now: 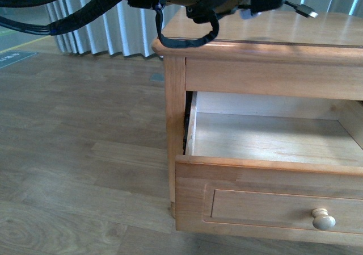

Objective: Put charger into drawer

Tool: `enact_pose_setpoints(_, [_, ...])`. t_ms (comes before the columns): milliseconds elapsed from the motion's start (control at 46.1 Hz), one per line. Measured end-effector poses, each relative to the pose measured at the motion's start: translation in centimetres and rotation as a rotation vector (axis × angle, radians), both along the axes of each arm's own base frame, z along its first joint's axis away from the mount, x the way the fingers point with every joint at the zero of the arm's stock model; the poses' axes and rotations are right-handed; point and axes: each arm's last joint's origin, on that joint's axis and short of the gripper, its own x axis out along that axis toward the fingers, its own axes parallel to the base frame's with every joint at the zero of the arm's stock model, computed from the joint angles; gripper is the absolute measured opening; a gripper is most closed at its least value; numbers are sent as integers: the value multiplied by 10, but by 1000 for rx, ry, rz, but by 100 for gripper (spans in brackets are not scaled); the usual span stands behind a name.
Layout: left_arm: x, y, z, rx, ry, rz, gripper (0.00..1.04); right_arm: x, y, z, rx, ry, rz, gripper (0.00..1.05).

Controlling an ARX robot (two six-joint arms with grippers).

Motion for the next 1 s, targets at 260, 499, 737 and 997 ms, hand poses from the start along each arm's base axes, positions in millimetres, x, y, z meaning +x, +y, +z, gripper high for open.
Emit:
enact_pose_setpoints(260, [-29,-11,-47,83,117,-112,26,0,0,0,0,0,0,96])
enact_pose_setpoints(499, [-16,-10,-89,114,223,-61,42,0,0,0,0,0,0,96])
enact_pose_setpoints(737, [-16,5,-65,83,170,75,75,0,0,0,0,0,0,96])
enact_pose_setpoints(997, [-47,81,-17,41,92,340,98,0,0,0,0,0,0,96])
